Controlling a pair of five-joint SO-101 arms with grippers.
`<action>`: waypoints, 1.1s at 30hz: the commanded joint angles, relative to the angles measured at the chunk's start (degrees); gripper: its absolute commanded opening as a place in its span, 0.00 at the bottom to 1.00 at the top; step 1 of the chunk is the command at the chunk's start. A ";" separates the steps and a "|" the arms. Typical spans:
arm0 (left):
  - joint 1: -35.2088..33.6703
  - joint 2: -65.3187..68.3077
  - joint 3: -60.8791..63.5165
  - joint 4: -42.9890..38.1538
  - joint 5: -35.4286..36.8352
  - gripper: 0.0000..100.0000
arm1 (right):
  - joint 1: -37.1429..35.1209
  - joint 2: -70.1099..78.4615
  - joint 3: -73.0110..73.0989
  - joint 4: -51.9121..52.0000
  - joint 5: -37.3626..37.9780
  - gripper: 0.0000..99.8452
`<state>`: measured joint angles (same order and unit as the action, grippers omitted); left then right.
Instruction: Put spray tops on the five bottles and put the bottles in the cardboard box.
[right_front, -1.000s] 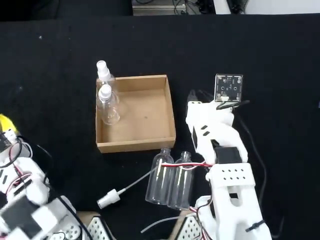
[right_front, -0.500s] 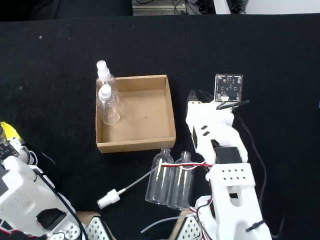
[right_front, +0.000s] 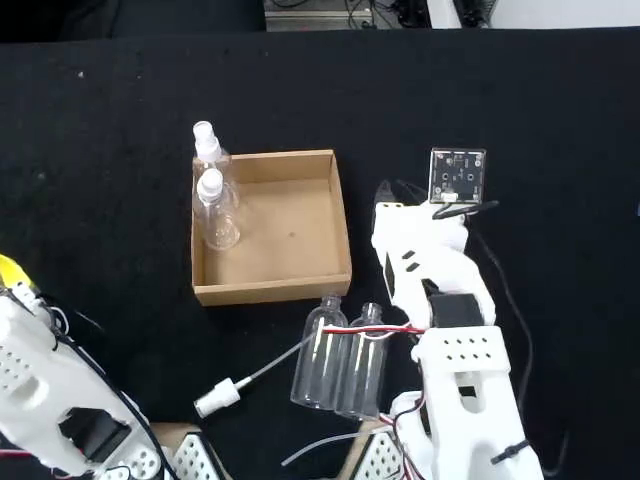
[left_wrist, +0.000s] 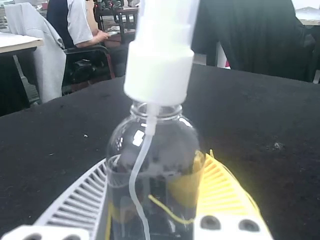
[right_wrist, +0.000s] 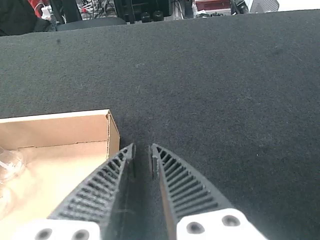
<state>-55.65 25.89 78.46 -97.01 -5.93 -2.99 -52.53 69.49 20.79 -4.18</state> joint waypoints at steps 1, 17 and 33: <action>-0.57 0.18 -1.45 -1.93 -0.09 0.03 | 0.79 -0.84 -0.40 -1.58 0.35 0.03; -1.01 0.44 -0.92 -2.02 3.25 0.21 | 0.88 -0.84 -0.40 -1.58 0.35 0.03; -2.59 0.09 0.92 -2.11 3.96 0.38 | 0.88 -0.84 -0.40 -1.58 0.44 0.03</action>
<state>-57.76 26.59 78.55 -97.36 -2.59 -2.99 -52.53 69.49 20.79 -4.18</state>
